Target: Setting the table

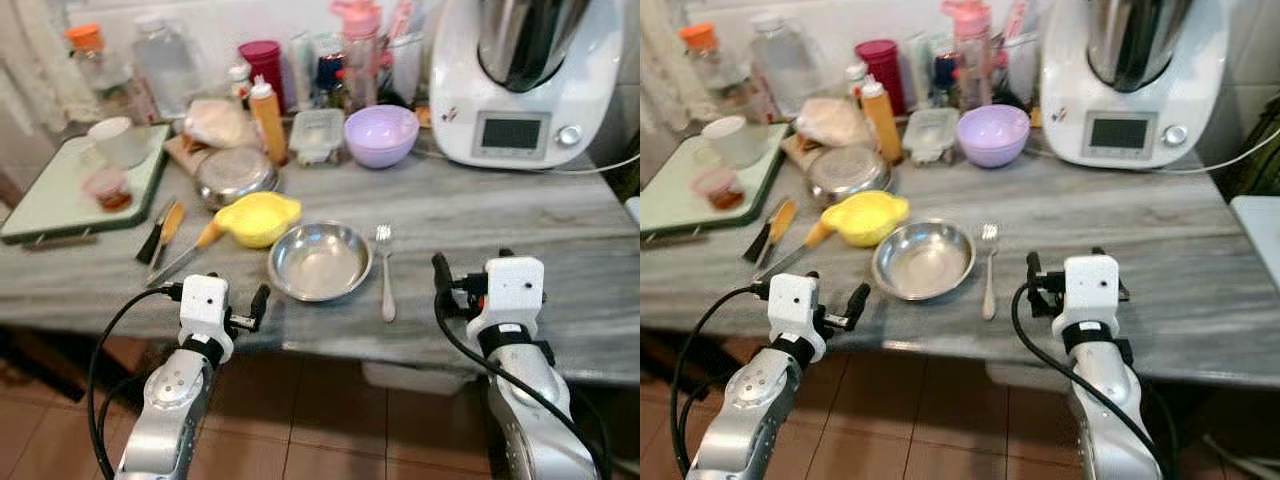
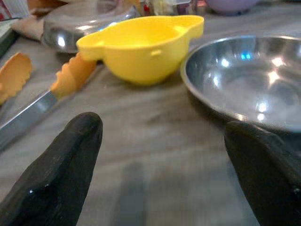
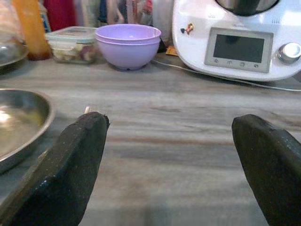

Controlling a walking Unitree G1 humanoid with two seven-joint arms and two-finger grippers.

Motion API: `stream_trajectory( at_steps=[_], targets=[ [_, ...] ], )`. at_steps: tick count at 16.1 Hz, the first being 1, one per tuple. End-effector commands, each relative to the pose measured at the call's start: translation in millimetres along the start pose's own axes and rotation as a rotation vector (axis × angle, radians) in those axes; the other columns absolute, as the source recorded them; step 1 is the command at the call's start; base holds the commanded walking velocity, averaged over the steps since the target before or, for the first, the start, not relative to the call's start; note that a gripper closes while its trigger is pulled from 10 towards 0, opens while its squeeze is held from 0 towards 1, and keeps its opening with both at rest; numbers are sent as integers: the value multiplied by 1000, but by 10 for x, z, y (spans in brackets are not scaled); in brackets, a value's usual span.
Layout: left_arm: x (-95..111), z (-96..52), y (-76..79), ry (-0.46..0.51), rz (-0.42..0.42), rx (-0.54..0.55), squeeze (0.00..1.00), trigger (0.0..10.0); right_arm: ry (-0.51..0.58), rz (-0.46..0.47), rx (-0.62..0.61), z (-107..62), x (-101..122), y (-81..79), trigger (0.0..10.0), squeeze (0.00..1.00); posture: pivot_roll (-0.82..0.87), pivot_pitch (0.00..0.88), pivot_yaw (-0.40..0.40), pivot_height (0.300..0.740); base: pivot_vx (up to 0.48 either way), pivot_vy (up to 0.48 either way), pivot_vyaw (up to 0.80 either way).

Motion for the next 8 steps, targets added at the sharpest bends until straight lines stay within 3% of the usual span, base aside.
stream_trajectory(
  at_steps=[1, 8],
  targets=[
    [44, 15, -59, 6, 19, 0, 0, 10000, 14, -1, 5, 8, 38, -1, 10000, 0, -89, 0, 120, 740, -304, 0, 0],
    [23, -1, -59, -2, 20, -4, 0, 10000, 15, -8, 4, 30, 44, 9, 10000, 0, -88, 0, 111, 740, -309, 0, 0]
  ],
)
Point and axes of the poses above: a point about 5 cm out from each wrist's last joint towards the gripper, its own z axis pointing out of the wrist towards the gripper, its own x axis along the axis of the wrist's last joint, y = z × x, the point moved 6 cm from there along z, pointing out of the wrist towards the gripper, and after that the axes turned 12 degrees about z, right-handed, at the moved point
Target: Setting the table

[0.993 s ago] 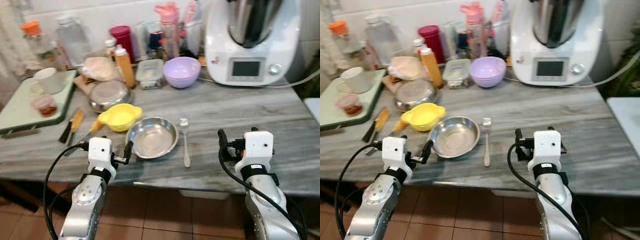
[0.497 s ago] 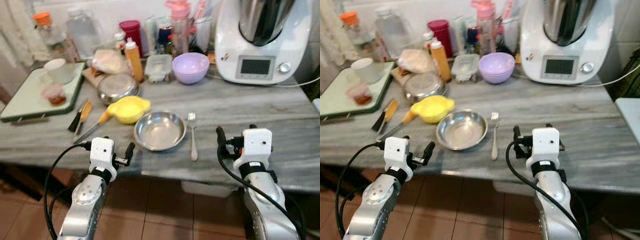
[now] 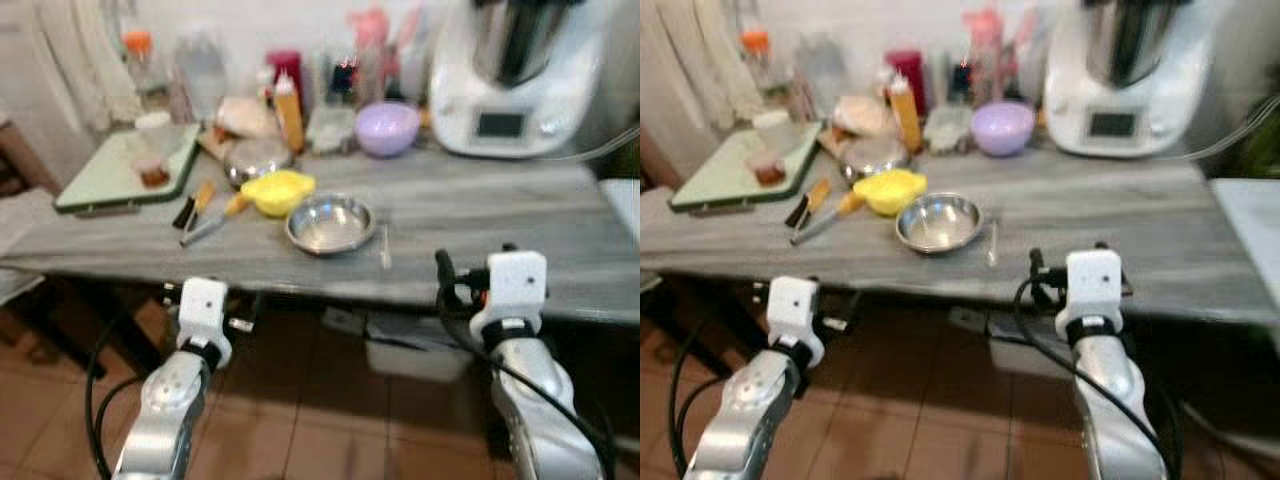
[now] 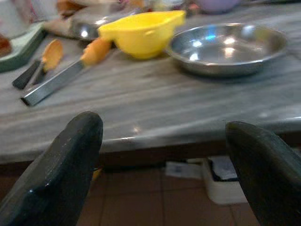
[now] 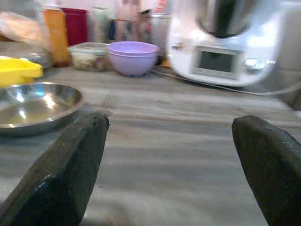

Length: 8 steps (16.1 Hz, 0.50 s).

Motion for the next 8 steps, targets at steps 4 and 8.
stream_trajectory(
  at_steps=[4, 8],
  targets=[
    [23, -46, -61, 5, 33, -7, 0, 10000, 4, 7, 6, 15, 8, -6, 10000, 0, -80, 0, 105, 740, -308, 0, 0],
    [-43, -99, 13, -17, 1, -5, 0, 10000, 13, -6, -2, 24, 35, 29, 10000, 0, -89, 0, 102, 740, -308, 0, 0]
  ],
)
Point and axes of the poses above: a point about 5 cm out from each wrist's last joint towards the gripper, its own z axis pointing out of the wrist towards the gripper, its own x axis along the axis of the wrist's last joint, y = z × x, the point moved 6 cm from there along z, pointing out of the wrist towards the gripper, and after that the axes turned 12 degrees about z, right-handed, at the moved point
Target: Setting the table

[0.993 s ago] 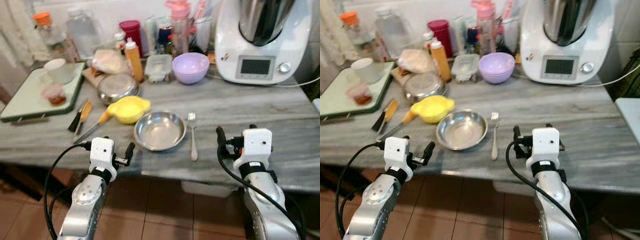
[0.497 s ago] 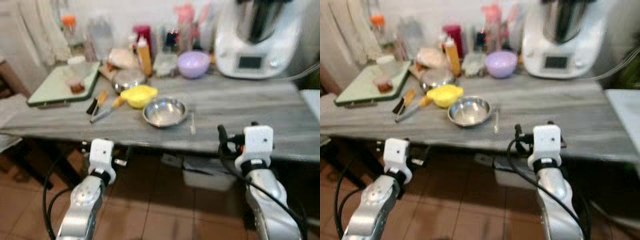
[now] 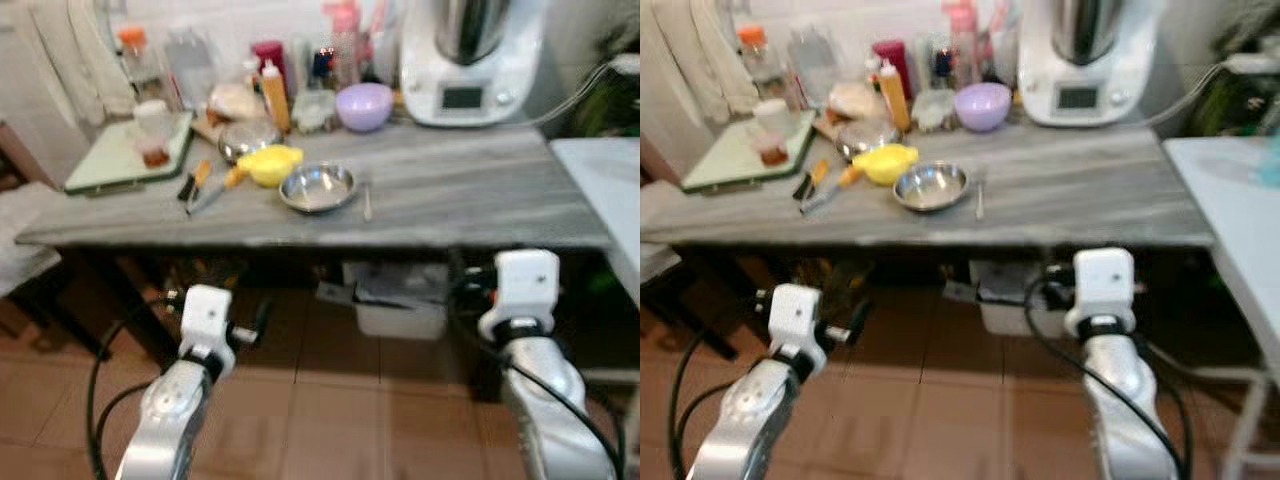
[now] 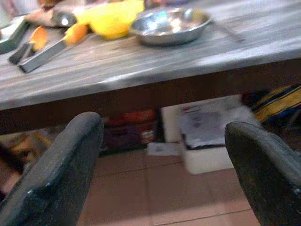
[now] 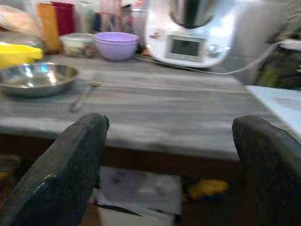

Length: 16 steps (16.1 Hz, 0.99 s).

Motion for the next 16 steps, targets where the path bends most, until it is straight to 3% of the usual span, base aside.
stream_trajectory(
  at_steps=[1, 8, 11, 16],
  targets=[
    [-28, -11, -70, -18, 9, 25, 0, 10000, 10, 13, 27, 1, 23, -95, 10000, 0, -89, 0, 102, 740, -315, 0, 0],
    [6, 12, -138, -2, 36, 17, 0, 10000, 13, 16, 23, 14, 24, -111, 10000, 0, -89, 0, 110, 740, -298, 0, 0],
    [70, 40, -55, 39, 39, -25, 0, 10000, 11, 20, 21, 15, 2, -121, 10000, 0, -87, 0, 115, 740, 0, 0, 0],
    [88, 82, -55, 61, 13, 49, 0, 10000, 17, -16, 54, -55, -46, -173, 10000, 0, -87, 7, 119, 740, 0, 0, 0]
  ],
)
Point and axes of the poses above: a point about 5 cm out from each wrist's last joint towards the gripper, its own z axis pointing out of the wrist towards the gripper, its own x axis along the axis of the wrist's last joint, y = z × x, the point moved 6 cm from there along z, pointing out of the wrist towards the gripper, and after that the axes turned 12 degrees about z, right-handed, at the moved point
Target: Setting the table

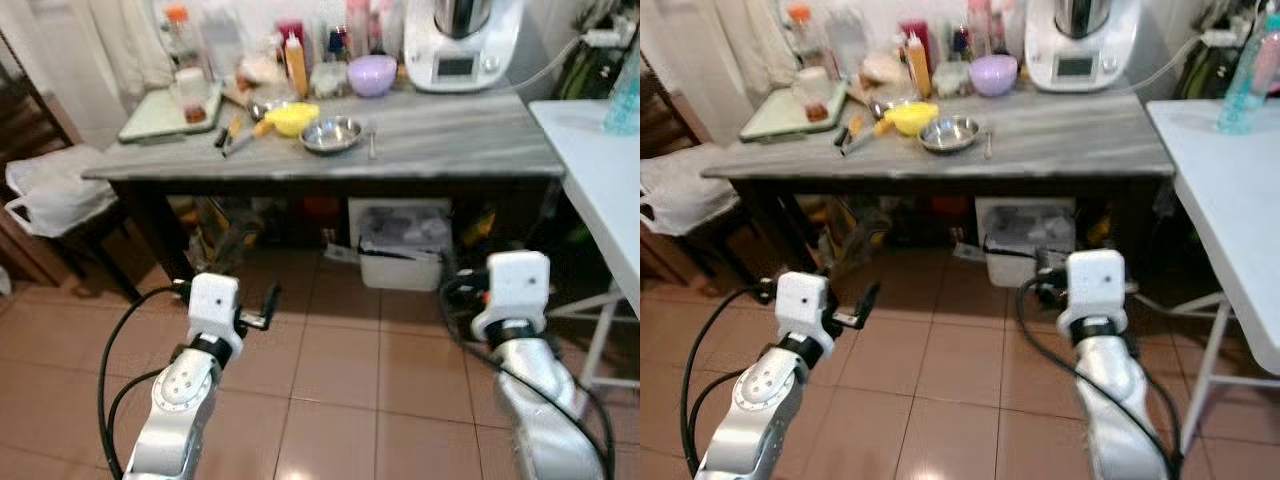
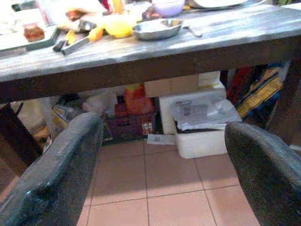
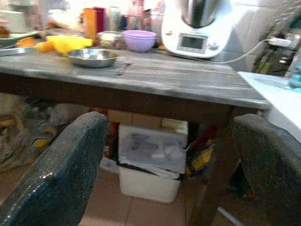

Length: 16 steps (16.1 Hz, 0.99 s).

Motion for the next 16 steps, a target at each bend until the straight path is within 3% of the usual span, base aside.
stream_trajectory(
  at_steps=[1, 6, 12, 16],
  targets=[
    [26, 30, -55, 12, 17, 21, 0, 10000, 11, -4, 14, -11, 11, -37, 10000, 0, -84, 8, 114, 740, 0, 0, 0],
    [54, 58, 20, 27, 7, -20, 0, 10000, 19, -9, 12, 9, 26, -34, 10000, 0, -91, 5, 123, 740, 0, 0, 0],
    [55, 78, 111, 27, -11, -75, 0, 10000, -3, 35, -41, -12, -38, 55, 10000, 0, -95, 5, 128, 740, 0, -258, 0],
    [52, 76, 115, 19, 1, -112, 0, 10000, -9, 61, -67, -22, -103, 29, 10000, 0, -80, 6, 172, 740, 0, -125, 0]
  ],
)
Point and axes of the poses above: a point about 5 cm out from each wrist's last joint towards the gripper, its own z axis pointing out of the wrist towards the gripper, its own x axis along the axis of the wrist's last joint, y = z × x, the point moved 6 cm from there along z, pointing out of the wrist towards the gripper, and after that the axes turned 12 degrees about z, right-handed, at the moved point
